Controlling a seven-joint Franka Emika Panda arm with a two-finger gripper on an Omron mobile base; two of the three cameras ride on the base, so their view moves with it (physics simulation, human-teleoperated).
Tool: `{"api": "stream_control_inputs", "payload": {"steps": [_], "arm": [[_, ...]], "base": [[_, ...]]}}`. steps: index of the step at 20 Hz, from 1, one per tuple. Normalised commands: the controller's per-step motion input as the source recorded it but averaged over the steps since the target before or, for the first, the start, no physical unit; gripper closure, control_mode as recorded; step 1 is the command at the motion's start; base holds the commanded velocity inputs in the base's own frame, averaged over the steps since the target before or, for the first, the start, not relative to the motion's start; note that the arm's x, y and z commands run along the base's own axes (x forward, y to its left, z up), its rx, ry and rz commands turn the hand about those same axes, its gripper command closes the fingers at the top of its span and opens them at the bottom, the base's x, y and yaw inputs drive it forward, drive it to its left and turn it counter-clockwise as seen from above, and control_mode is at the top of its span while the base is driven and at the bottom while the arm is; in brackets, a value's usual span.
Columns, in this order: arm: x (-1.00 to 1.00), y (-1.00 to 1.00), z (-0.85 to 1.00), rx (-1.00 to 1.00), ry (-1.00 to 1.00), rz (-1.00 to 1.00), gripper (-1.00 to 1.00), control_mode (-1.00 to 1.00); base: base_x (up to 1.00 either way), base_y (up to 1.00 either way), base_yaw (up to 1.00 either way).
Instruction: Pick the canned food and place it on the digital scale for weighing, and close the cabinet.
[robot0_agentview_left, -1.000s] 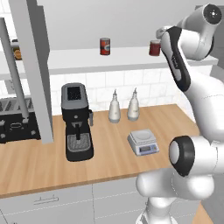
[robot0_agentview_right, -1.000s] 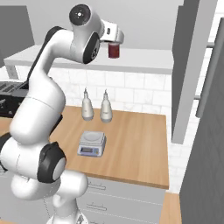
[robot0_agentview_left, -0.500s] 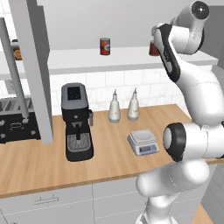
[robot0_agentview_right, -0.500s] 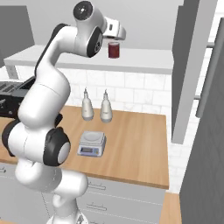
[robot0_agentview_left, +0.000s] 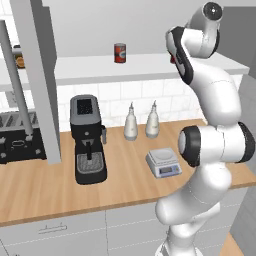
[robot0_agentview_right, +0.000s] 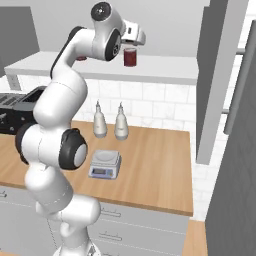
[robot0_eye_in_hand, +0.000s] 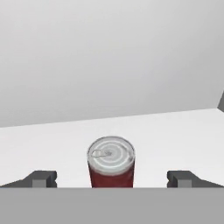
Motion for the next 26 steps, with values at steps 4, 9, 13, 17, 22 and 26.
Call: {"api": "stream_control_inputs", "payload": {"steps": [4, 9, 13, 17, 22, 26], "arm": [[0.53, 0.0, -0.29, 0.0, 0.0, 0.0, -1.0, -1.0], [0.41, 0.0, -0.35, -0.01, 0.0, 0.0, -1.0, -1.0], [0.27, 0.0, -0.45, -0.03, 0.0, 0.0, -1.0, -1.0], [0.21, 0.0, -0.59, -0.04, 0.0, 0.0, 1.0, -1.0], [0.16, 0.0, -0.37, -0.01, -0.01, 0.0, 1.0, -1.0], [-0.37, 0.0, -0.11, 0.0, -0.16, -0.01, 1.0, -1.0]], "base": [[0.0, 0.0, 0.0], [0.0, 0.0, 0.0], [0.0, 0.0, 0.0], [0.0, 0.0, 0.0], [0.0, 0.0, 0.0], [0.0, 0.0, 0.0]]}}
